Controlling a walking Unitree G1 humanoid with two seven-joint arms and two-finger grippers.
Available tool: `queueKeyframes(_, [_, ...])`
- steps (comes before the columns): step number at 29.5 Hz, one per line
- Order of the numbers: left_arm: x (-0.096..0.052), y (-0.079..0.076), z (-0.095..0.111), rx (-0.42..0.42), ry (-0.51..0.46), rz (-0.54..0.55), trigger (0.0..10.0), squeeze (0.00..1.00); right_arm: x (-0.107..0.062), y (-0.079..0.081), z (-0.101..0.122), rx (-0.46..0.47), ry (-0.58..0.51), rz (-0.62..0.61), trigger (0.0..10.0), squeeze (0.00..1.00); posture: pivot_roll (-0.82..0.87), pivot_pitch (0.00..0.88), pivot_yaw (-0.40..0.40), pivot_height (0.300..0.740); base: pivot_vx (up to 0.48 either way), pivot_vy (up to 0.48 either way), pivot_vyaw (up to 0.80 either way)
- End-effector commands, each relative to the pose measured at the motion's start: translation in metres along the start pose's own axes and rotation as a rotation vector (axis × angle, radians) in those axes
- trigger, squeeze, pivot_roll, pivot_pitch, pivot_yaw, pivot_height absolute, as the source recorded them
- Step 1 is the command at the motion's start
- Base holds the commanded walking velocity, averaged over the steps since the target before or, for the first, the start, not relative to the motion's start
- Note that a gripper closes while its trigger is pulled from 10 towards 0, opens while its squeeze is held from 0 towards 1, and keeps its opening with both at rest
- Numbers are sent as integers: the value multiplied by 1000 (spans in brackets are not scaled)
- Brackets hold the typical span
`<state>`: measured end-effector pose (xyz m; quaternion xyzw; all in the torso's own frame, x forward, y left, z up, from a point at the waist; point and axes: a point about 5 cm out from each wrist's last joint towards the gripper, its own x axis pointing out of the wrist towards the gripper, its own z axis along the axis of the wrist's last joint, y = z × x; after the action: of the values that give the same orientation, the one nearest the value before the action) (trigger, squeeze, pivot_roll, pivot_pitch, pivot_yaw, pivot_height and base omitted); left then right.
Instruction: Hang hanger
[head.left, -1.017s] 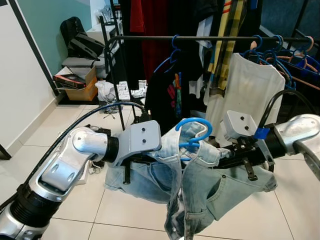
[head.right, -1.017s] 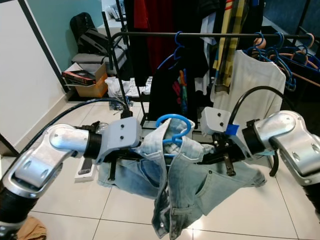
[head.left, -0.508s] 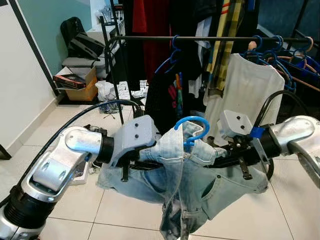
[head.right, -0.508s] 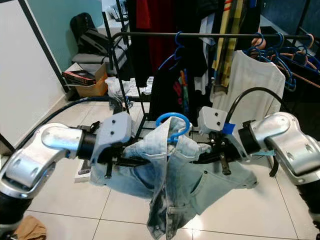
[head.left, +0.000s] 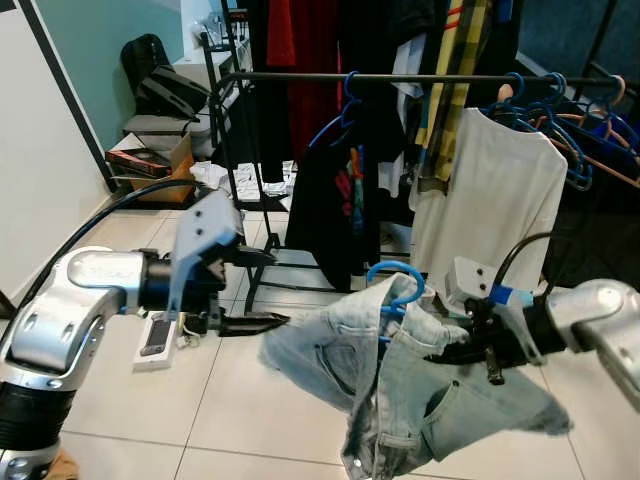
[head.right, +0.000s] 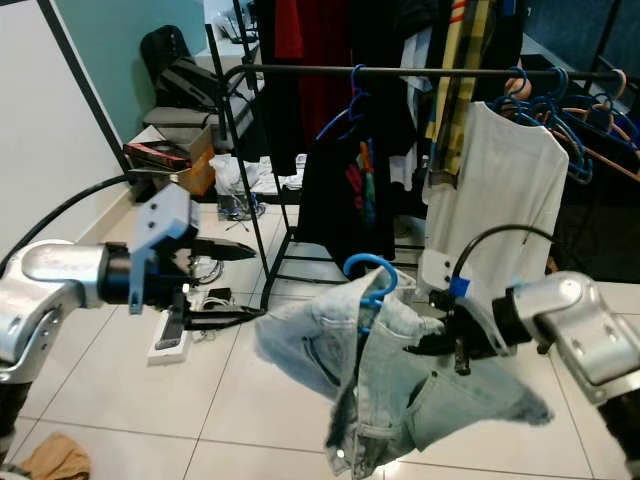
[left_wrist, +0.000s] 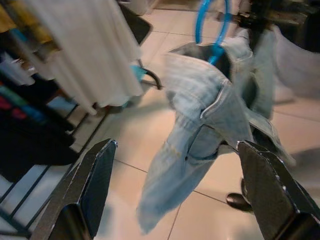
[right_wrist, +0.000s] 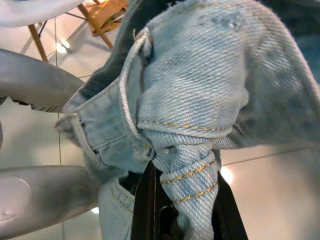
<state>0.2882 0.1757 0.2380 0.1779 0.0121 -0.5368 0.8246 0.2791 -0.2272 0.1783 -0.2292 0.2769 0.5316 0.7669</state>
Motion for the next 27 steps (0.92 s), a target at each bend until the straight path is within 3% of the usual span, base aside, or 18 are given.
queueKeyframes(1, [-2, 5, -5, -24, -12, 53, 10000, 1000, 0, -4, 3, -11, -29, -48, 0, 0, -93, 0, 42, 740, 0, 0, 0])
queueKeyframes(3, [-4, 16, -14, -64, -24, 162, 10000, 1000, 4, -10, -6, 35, -48, -113, 0, 0, -95, 0, 40, 740, 0, 0, 0])
queueKeyframes(4, [-6, 27, -28, -124, -25, 289, 10000, 1000, 10, -17, -15, 93, -70, -197, 0, 0, -96, 0, 43, 740, 0, 0, 0])
queueKeyframes(5, [-6, 27, -28, -124, -25, 289, 10000, 1000, 10, -17, -15, 93, -70, -197, 0, 0, -96, 0, 43, 740, 0, 0, 0])
queueKeyframes(7, [-12, 38, -80, -316, 53, 564, 10000, 984, 28, -27, -39, 255, -128, -387, 0, 0, -92, 0, 46, 740, 0, 0, 0])
queueKeyframes(9, [-12, 38, -80, -316, 53, 564, 10000, 984, 28, -27, -39, 255, -128, -387, 0, 0, -92, 0, 46, 740, 0, 0, 0])
queueKeyframes(10, [-13, 32, -109, -426, 83, 653, 10000, 20, 38, -30, -50, 338, -165, -474, 0, 0, -92, 0, 46, 740, 0, 0, 0])
queueKeyframes(11, [-14, 23, -135, -508, 123, 727, 10000, 0, 47, -31, -60, 416, -196, -548, 0, 0, -95, 0, 46, 740, 0, 0, 0])
queueKeyframes(13, [-14, 23, -135, -508, 123, 727, 10000, 0, 47, -31, -60, 416, -196, -548, 0, 0, -95, 0, 46, 740, 0, 0, 0])
queueKeyframes(14, [-14, 12, -158, -598, 156, 796, 10000, 0, 54, -33, -72, 512, -214, -643, 0, 0, -95, 0, 44, 740, 0, 0, 0])
queueKeyframes(16, [-14, 12, -158, -598, 156, 796, 10000, 0, 54, -33, -72, 512, -214, -643, 0, 0, -95, 0, 44, 740, 0, 0, 0])
queueKeyframes(17, [-14, -2, -181, -696, 186, 868, 10000, 0, 62, -32, -85, 593, -210, -719, 10000, 0, -93, 0, 44, 740, 0, 0, 0])
queueKeyframes(18, [-14, -2, -181, -696, 186, 868, 10000, 0, 62, -32, -85, 593, -210, -719, 10000, 0, -93, 0, 44, 740, 0, 0, 0])
queueKeyframes(19, [-13, -23, -206, -848, 222, 936, 10000, 0, 72, -28, -98, 678, -208, -785, 10000, 0, -84, 0, 39, 740, 0, 0, 0])
queueKeyframes(20, [-13, -23, -206, -848, 222, 936, 10000, 0, 72, -28, -98, 678, -208, -785, 10000, 0, -84, 0, 39, 740, 0, 0, 0])
queueKeyframes(21, [-9, -40, -224, -954, 246, 978, 10000, 0, 81, -24, -107, 744, -207, -837, 10000, 0, -85, 0, 39, 740, 0, 0, 0])
queueKeyframes(24, [-9, -40, -224, -954, 246, 978, 10000, 0, 81, -24, -107, 744, -207, -837, 10000, 0, -85, 0, 39, 740, 0, 0, 0])
queueKeyframes(27, [-2, -64, -242, -1030, 336, 1010, 10000, 0, 96, -12, -123, 821, -175, -891, 10000, 0, -63, 0, 30, 740, 0, 0, 0])
